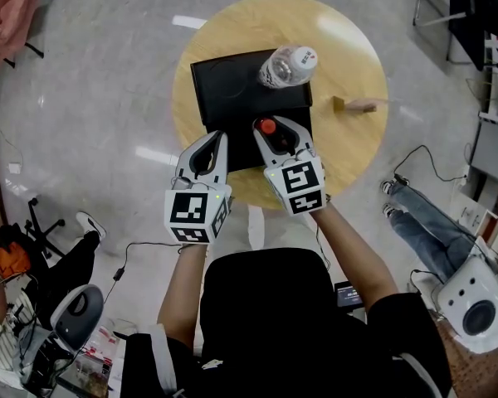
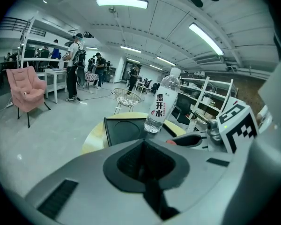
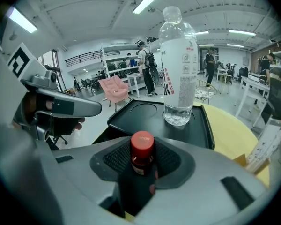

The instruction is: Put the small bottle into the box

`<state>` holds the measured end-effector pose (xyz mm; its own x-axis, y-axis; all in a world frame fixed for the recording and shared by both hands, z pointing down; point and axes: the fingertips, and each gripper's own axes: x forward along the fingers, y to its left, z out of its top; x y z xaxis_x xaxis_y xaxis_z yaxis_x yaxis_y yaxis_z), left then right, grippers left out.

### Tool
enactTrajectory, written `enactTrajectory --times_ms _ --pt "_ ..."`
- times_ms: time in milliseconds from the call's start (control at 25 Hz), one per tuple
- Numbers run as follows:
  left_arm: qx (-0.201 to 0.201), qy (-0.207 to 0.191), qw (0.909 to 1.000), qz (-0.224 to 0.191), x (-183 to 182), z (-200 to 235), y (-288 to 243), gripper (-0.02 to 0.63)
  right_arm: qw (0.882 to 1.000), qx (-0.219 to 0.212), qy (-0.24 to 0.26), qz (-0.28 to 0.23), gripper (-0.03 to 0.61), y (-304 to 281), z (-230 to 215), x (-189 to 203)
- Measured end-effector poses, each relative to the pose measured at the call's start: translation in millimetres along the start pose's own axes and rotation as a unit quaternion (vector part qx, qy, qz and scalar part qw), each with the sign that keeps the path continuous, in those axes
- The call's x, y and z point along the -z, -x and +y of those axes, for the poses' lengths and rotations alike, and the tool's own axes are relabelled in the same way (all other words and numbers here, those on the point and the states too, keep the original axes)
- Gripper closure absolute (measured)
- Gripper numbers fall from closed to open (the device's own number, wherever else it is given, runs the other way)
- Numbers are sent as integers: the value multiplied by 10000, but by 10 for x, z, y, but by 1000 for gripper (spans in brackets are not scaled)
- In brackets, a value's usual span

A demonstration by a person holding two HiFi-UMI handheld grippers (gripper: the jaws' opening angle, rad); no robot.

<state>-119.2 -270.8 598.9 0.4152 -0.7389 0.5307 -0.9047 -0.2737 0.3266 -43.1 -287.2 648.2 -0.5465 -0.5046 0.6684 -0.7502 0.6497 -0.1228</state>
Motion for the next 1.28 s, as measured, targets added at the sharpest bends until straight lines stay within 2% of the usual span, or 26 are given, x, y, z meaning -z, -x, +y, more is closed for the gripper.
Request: enactTrajectory --times_ms 440,1000,1280 --pt "9 11 10000 47 62 -27 33 603 9997 103 201 -57 440 5 51 12" --pt "-13 -21 10000 29 72 -62 103 603 9999 39 48 -95 439 41 127 52" --pt "81 -115 9999 -57 -47 -123 177 603 9992 -59 -289 -264 425 147 141 -54"
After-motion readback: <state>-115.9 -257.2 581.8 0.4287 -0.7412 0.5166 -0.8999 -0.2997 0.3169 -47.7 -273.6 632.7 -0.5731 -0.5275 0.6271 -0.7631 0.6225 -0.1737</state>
